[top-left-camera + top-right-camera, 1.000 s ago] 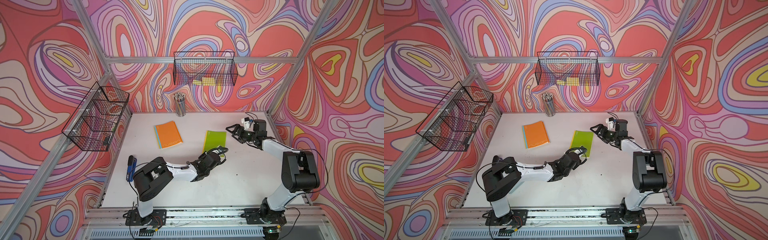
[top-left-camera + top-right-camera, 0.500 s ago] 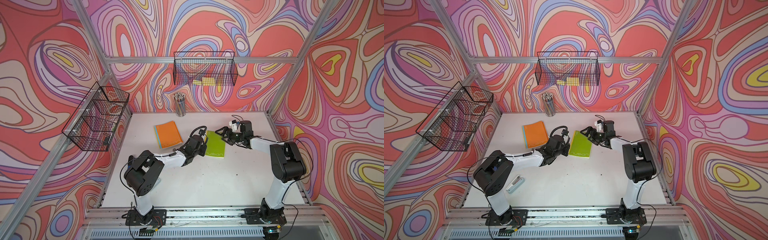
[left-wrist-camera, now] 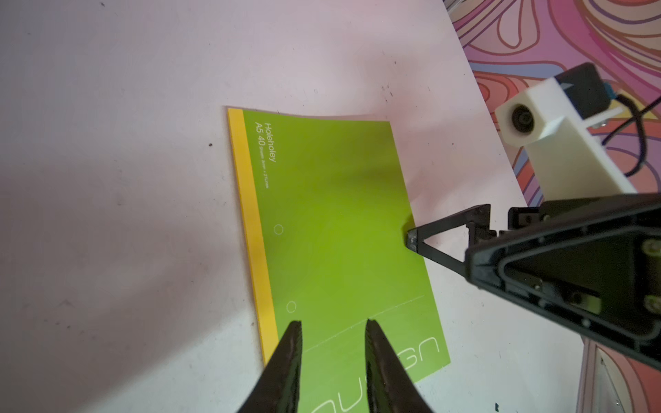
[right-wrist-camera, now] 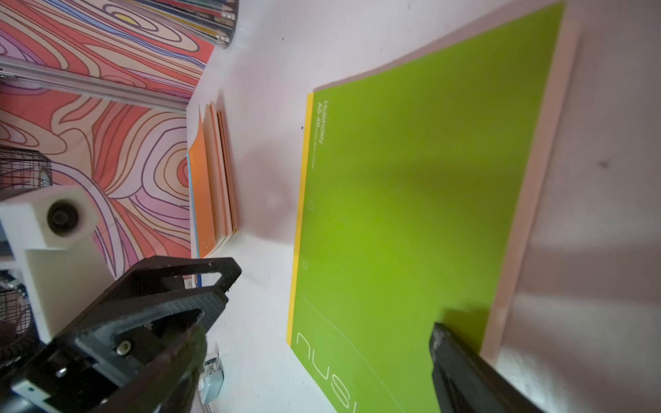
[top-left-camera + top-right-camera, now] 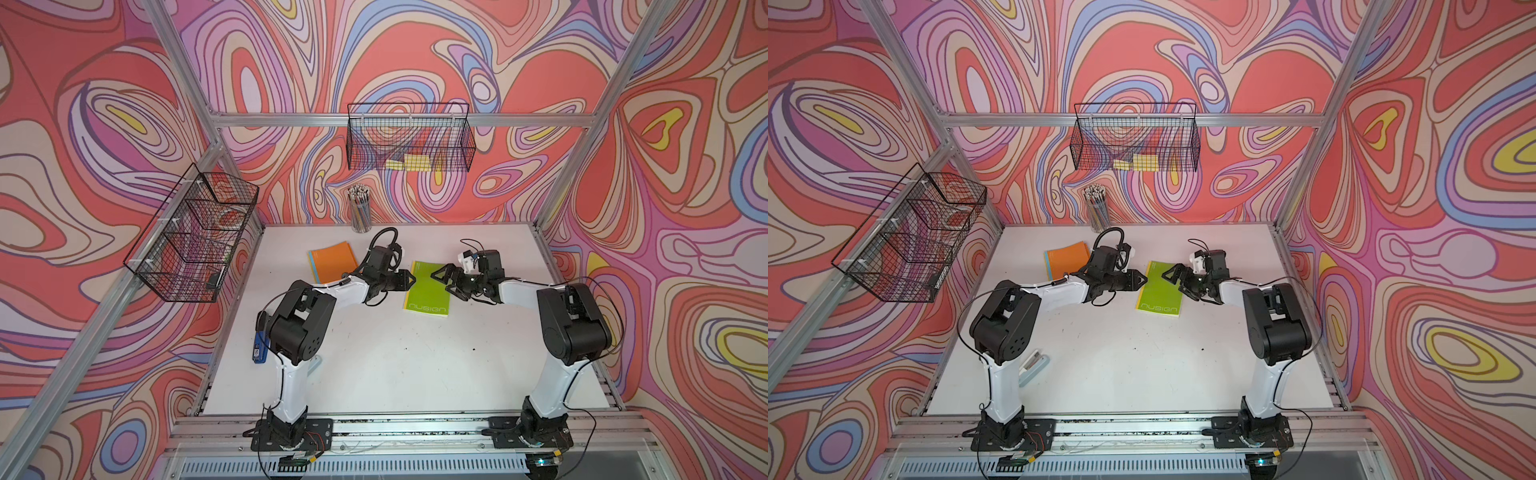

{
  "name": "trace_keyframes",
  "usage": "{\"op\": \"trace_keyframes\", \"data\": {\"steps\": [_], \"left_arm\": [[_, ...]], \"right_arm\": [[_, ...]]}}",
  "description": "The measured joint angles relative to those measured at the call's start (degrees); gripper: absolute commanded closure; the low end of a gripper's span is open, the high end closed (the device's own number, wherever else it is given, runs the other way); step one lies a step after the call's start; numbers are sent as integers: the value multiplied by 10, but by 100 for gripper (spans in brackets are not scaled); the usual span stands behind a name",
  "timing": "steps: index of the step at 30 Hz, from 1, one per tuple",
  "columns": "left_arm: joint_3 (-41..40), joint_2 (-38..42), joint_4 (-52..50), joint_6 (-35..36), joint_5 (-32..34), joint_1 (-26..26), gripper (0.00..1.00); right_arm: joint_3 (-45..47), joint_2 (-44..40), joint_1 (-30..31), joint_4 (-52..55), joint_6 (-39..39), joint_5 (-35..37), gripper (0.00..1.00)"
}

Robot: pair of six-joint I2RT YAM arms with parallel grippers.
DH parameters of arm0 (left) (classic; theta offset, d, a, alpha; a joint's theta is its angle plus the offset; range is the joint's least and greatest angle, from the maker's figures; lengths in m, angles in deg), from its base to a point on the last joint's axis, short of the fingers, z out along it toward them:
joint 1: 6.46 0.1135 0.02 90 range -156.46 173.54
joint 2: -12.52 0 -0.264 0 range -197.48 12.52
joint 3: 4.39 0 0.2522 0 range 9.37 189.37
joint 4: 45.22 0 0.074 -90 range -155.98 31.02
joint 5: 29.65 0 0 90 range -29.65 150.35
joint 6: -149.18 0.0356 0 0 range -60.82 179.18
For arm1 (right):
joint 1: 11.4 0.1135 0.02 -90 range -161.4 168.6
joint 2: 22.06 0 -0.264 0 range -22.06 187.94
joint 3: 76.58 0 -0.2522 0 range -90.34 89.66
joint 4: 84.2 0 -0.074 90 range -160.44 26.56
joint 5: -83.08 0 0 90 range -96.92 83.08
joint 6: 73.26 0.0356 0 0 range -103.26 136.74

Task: Close the notebook
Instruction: Pick up the notebook from the center of the board.

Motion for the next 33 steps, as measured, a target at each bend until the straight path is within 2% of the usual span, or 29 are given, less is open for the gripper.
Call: {"op": "trace_keyframes", "data": {"steps": [4, 11, 21, 33], "left_arm": [[31, -20, -32, -12, -19, 1, 64], [58, -36, -79, -28, -17, 12, 61], [83, -83, -85, -50, -39, 42, 61], [127, -130, -84, -113, -122, 67, 59]], "right_arm": [[9, 0, 0, 0, -5, 7, 2], [19, 0, 0, -4, -12, 14, 2], [28, 0, 0, -22, -15, 12, 2], [37, 0, 0, -42, -15, 9, 2]]}}
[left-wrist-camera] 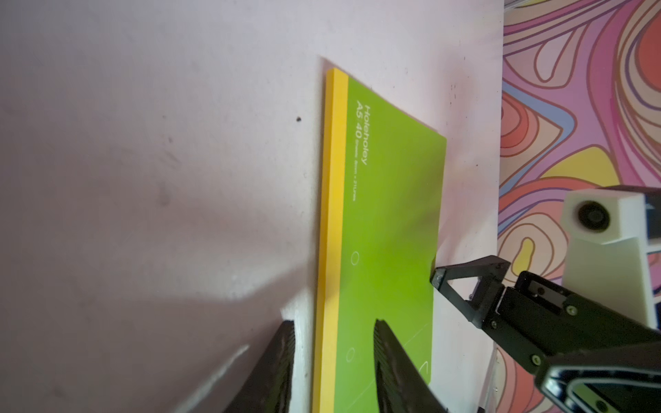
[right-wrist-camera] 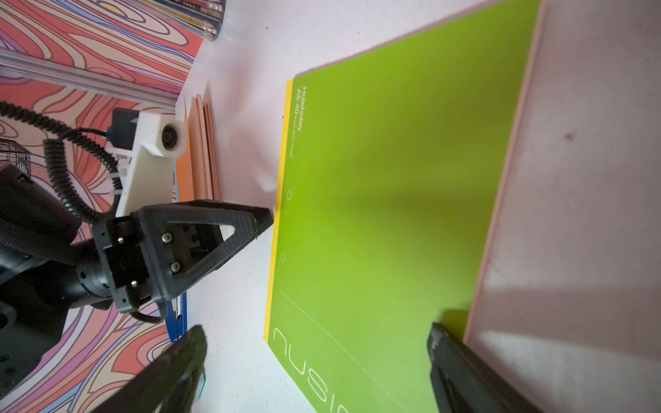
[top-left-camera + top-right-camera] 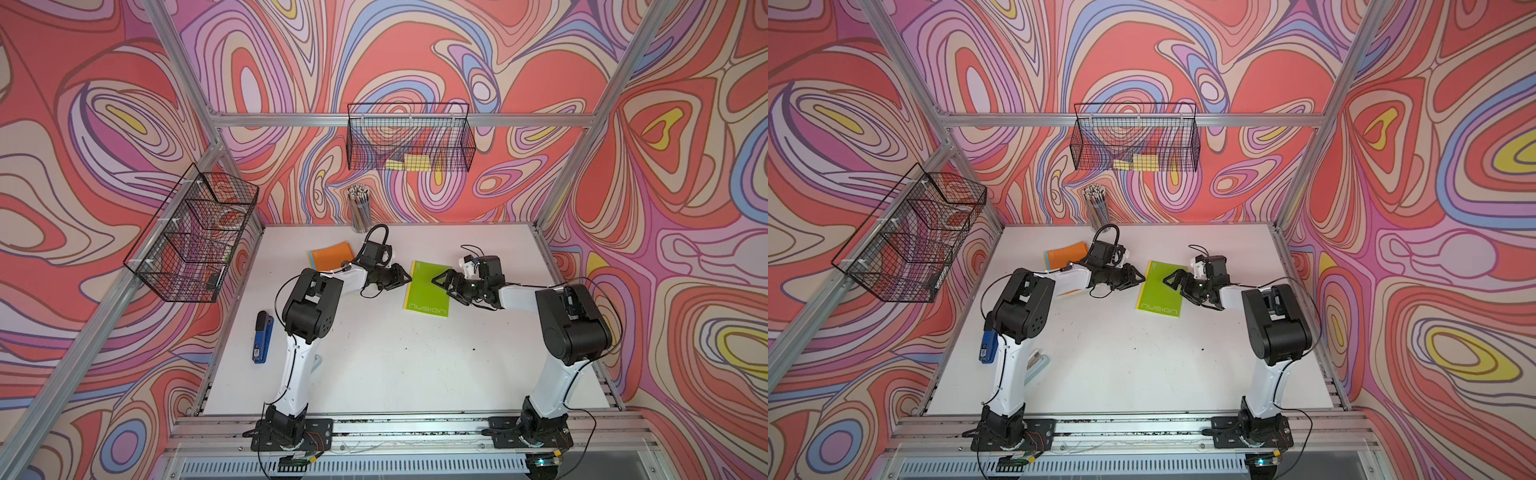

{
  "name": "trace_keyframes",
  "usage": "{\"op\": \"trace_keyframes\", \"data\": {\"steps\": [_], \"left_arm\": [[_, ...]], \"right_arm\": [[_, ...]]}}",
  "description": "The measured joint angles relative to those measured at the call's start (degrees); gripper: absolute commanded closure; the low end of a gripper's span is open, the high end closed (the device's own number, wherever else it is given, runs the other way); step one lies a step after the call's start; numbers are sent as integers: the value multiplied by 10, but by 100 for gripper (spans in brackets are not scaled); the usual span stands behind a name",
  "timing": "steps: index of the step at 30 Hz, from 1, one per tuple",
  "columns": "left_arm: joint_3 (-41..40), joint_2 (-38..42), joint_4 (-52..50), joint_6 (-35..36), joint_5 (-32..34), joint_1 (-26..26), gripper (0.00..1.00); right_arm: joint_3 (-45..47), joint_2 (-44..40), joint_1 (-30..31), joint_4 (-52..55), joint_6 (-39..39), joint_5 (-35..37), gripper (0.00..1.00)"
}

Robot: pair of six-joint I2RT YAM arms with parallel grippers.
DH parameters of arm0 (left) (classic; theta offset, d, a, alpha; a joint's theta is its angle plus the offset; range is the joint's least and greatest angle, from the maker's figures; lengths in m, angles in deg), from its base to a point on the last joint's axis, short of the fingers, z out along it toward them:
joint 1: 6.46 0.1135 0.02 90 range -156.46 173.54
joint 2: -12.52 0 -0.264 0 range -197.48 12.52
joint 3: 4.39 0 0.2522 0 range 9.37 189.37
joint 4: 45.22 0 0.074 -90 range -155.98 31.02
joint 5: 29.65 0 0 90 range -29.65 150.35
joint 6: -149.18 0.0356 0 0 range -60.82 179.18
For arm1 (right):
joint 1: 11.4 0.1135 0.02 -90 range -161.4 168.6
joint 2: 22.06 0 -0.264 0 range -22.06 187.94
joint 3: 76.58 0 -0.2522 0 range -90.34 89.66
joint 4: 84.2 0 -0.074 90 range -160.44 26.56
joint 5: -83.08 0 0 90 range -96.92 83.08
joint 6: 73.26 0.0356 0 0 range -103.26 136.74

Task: Close the notebook
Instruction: Pick up the notebook from the center of the board.

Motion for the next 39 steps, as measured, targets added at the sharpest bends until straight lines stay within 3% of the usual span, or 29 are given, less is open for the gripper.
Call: {"op": "trace_keyframes", "data": {"steps": [8, 22, 33, 39], "left_arm": [[58, -53, -5, -43, -102, 24, 58], [151, -71, -199, 50, -85, 14, 60], [178, -92, -207, 68, -104, 4, 61], [135, -91, -125, 55, -143, 4, 67]], "right_arm": [[4, 0, 0, -10, 1, -2, 2], [9, 0, 0, -22, 10, -2, 2], [11, 0, 0, -28, 13, -2, 1], [15, 1, 0, -37, 13, -2, 2]]}}
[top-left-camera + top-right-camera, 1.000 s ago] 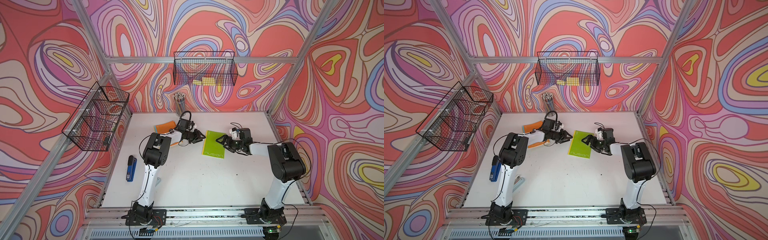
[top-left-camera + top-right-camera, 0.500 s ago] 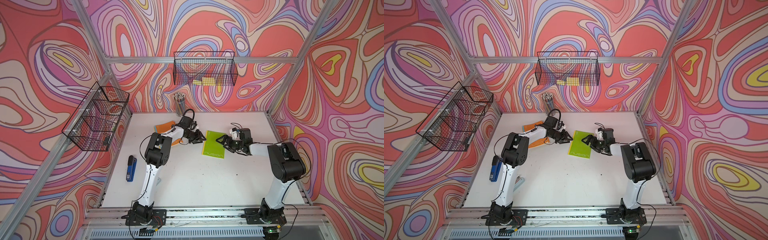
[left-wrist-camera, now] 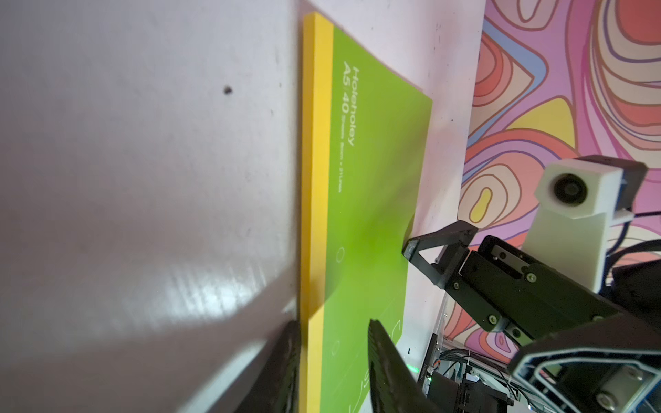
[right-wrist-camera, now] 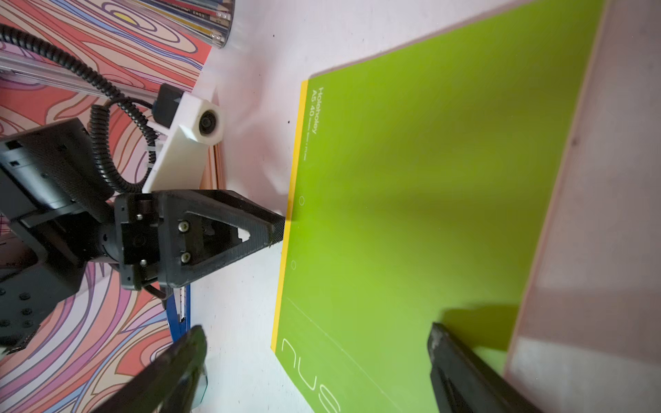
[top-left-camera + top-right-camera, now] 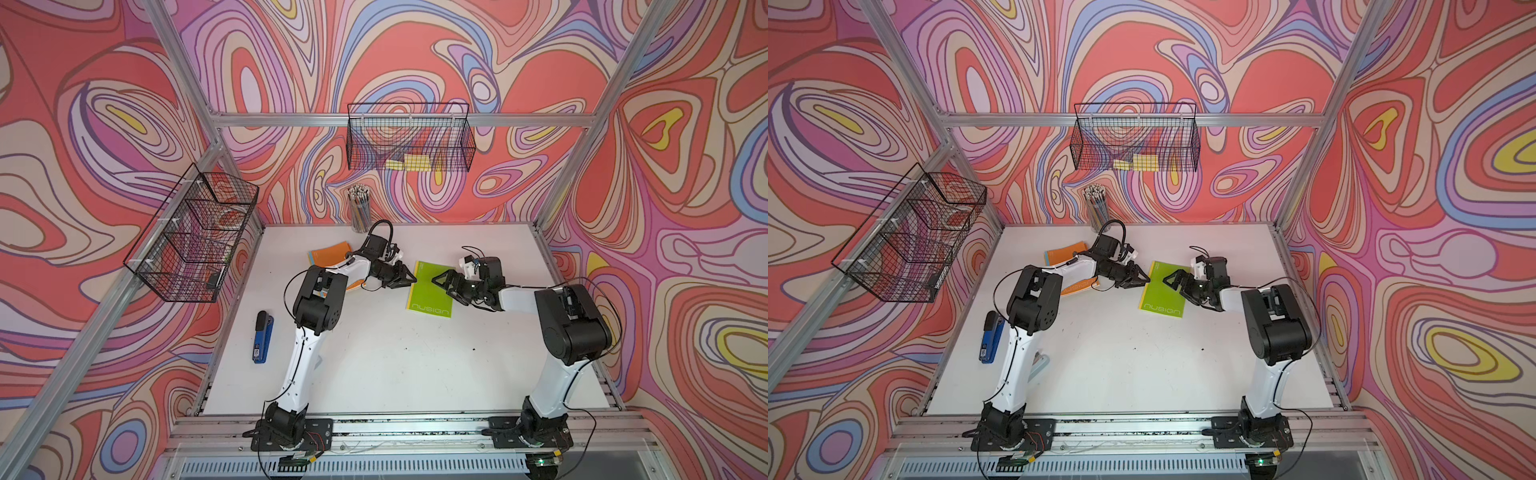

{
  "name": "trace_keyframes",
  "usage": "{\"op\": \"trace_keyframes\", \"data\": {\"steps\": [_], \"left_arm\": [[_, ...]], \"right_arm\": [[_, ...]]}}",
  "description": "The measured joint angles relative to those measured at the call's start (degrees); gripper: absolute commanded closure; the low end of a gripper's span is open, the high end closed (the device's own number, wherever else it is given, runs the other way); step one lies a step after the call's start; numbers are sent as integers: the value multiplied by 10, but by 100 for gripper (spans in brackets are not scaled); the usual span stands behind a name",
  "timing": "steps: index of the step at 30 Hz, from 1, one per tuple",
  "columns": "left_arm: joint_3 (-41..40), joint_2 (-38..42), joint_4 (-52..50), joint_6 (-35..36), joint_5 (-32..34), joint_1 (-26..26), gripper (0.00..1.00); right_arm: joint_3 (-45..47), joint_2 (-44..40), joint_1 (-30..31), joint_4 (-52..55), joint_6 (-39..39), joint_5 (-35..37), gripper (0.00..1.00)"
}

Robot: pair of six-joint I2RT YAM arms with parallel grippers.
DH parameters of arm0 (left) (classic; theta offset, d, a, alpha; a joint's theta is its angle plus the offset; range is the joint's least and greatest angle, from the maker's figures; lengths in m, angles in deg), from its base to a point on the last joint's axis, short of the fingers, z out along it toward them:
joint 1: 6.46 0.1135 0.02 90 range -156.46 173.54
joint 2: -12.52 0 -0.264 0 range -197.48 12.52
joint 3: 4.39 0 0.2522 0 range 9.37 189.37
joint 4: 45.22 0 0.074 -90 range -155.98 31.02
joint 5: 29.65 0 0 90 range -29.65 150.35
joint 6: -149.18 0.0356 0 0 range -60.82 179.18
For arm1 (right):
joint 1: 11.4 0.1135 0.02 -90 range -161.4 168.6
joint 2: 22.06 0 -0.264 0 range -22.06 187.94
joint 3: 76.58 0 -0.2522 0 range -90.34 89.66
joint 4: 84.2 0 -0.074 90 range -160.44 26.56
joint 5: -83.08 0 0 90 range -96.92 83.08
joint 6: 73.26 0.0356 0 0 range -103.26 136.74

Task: Close the notebook
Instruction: Pick up the notebook from the center of the board.

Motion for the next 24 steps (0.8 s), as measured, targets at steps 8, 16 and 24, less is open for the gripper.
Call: {"op": "trace_keyframes", "data": {"steps": [8, 16, 24], "left_arm": [[-81, 1, 193, -80, -61, 4, 68], [-124, 1, 336, -182, -66, 3, 68], [-144, -7, 506, -317, -72, -6, 72]], "right_arm": [[4, 16, 0, -40, 0, -4, 2], [-12, 32, 0, -44, -4, 4, 2], [-18, 42, 0, -59, -4, 4, 2]]}}
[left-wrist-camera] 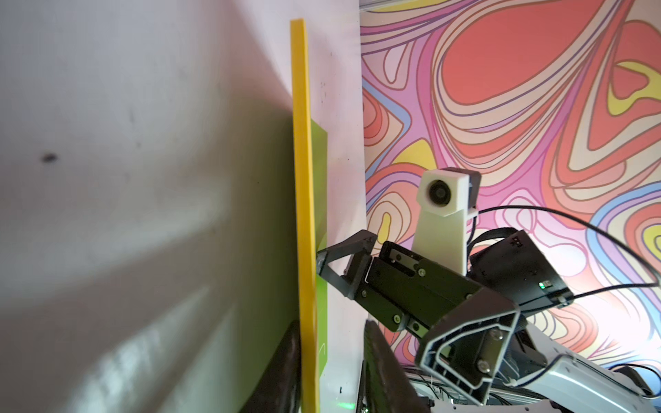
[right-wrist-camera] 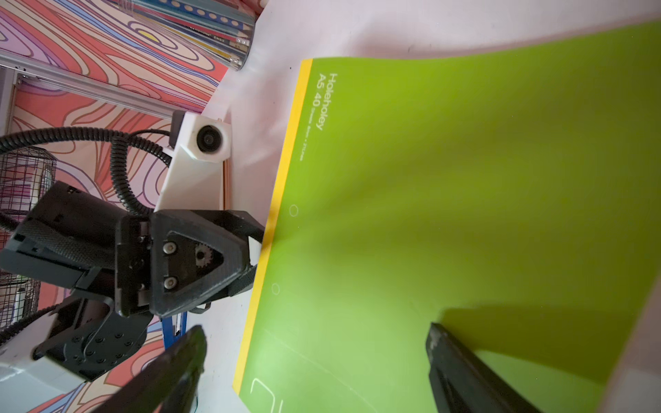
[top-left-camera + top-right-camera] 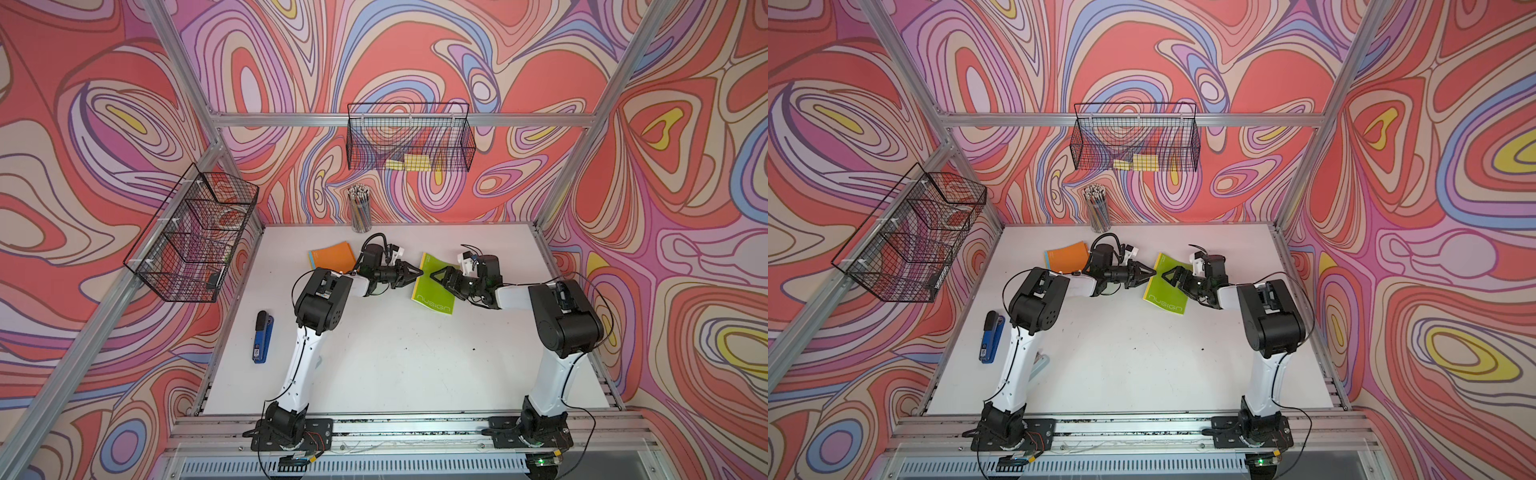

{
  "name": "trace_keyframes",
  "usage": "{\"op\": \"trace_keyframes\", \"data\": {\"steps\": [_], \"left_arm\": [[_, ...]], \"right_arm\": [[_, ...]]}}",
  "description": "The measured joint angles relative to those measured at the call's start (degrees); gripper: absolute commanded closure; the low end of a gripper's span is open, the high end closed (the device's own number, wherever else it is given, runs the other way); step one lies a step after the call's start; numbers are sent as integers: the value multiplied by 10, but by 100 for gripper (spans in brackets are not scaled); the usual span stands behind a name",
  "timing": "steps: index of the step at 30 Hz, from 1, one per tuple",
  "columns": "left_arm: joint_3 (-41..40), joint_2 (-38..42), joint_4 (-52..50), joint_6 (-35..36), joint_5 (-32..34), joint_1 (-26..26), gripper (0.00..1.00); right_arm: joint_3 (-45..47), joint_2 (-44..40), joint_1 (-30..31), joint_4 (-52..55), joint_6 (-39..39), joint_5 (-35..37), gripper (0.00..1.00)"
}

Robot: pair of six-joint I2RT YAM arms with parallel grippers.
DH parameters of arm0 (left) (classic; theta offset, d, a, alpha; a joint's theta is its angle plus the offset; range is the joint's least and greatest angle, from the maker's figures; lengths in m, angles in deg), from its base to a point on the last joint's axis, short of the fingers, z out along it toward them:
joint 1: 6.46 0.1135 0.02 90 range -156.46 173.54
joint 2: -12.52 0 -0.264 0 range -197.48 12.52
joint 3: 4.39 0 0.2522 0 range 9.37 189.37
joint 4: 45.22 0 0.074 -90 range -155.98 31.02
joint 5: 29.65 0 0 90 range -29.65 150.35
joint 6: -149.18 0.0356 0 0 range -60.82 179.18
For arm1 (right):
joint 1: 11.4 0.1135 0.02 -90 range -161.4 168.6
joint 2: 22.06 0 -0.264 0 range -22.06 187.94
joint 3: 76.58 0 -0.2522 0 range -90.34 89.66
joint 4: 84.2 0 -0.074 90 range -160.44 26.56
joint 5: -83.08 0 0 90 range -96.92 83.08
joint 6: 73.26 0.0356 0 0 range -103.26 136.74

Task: Close the notebook
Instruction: Pick up the notebook from the center of the board.

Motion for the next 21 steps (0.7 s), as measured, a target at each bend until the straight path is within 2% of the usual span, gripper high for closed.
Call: {"op": "trace_keyframes", "data": {"steps": [4, 8, 12, 21], "left_arm": [[2, 0, -35, 25, 5, -3, 78], [29, 2, -172, 115, 25, -14, 83], [57, 5, -265, 179, 45, -29, 99], [67, 20, -337, 248, 78, -33, 100]], "right_arm": [[0, 0, 0, -1, 0, 0, 2], [1, 0, 0, -3, 0, 0, 2], [5, 0, 0, -11, 1, 0, 2], [12, -5, 1, -15, -5, -2, 2]]}}
